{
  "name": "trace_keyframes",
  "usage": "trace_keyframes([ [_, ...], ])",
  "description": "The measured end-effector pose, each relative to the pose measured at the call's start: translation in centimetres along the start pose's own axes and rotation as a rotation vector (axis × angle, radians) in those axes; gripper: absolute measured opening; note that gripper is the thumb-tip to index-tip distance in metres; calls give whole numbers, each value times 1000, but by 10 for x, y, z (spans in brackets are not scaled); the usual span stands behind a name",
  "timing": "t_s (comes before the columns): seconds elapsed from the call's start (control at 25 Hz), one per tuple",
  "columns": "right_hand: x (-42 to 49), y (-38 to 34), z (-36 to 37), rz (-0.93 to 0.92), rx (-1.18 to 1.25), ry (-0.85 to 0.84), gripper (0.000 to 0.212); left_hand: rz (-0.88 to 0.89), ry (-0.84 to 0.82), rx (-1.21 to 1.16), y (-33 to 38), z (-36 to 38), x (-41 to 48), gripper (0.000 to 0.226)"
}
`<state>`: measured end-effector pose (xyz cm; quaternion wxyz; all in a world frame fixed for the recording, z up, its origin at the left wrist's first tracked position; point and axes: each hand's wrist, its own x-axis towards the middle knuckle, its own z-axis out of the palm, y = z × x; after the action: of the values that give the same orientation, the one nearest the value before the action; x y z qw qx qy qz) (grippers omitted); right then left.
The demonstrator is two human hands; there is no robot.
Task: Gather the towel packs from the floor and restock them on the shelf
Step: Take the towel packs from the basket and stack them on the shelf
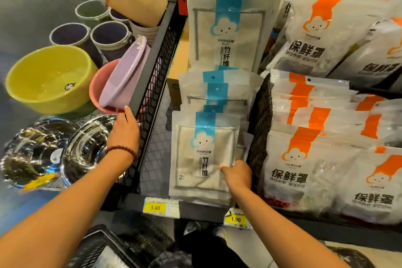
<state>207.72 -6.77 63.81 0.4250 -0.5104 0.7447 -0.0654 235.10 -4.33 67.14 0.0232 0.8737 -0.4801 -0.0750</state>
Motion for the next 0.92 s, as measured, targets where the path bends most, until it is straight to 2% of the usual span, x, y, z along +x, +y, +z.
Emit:
trace_keyframes([
  [0.16, -8, 4, -7, -113, -408, -169, 36, -20, 27, -13, 6, -4, 0, 52],
  [0.28, -14, -7, -14, -168, -748, -321, 35, -20, 51, 9, 5, -1, -2, 53],
  [0.36, -20, -24, -20, -241, -879, -285, 32, -16, 55, 9, 3, 0, -1, 56],
  [0.48, -15, -55, -30, -590, -677, 28, 10, -2, 45, -16, 1, -1, 0, 59],
  [0.52, -7, -64, -32, -688, -617, 102, 17, 5, 43, -8, 0, -2, 0, 60],
  [0.56, 5, -70, -32, -737, -612, 118, 33, 10, 40, 6, 0, -2, 0, 60],
  [0.68, 32, -79, -30, -784, -712, 119, 70, 28, 50, 6, -1, -1, 0, 55],
  [0.92, 32, -87, -25, -695, -857, 63, 71, 22, 50, 45, -3, 3, 1, 63],
])
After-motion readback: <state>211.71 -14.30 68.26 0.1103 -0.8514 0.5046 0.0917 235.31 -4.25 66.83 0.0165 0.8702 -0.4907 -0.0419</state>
